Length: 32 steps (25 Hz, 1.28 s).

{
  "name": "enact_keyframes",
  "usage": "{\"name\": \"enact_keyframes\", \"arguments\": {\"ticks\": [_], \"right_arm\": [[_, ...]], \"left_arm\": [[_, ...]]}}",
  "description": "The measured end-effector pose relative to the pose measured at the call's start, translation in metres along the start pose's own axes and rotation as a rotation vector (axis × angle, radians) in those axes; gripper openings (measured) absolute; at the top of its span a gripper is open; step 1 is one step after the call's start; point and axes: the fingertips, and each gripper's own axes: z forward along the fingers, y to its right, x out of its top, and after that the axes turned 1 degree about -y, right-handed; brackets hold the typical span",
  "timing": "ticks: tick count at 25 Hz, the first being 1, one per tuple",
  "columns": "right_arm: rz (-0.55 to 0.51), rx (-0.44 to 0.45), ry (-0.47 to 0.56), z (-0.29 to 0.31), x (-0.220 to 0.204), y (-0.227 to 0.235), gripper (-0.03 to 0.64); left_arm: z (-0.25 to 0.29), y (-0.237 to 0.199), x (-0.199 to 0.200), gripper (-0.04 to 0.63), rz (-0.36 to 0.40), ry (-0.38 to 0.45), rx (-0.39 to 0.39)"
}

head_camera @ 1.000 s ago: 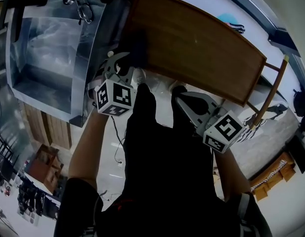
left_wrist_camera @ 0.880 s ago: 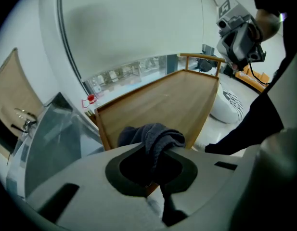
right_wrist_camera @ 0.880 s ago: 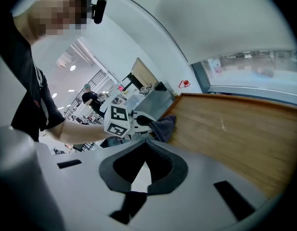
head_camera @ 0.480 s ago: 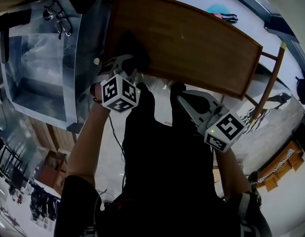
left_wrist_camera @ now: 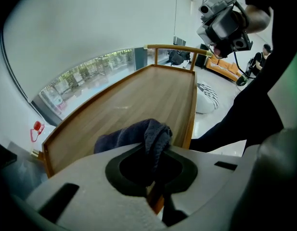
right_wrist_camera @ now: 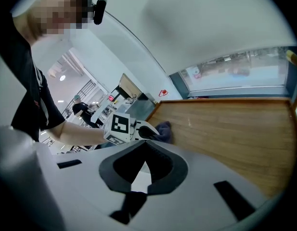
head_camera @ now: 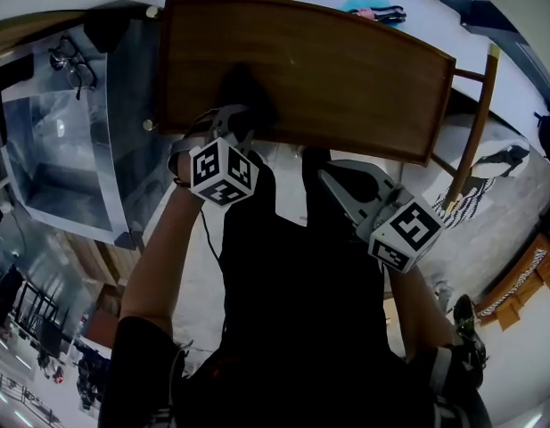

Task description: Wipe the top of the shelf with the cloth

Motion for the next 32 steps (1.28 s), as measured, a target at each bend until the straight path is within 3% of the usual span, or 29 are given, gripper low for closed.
{"name": "enact_keyframes", "arguments": {"ticks": [17, 32], "right_arm": [[0.073, -0.088, 0.132, -0.082, -0.022, 0.042, 0.005], [0.156, -0.154, 0.255, -0.153, -0.045, 0.081, 0.004]], "left_arm": [[0.051, 0.072, 0.093, 0.041, 0.186, 0.009, -0.143], [0.089, 0.124, 0.168, 0.041, 0.303, 0.007, -0.235]]}}
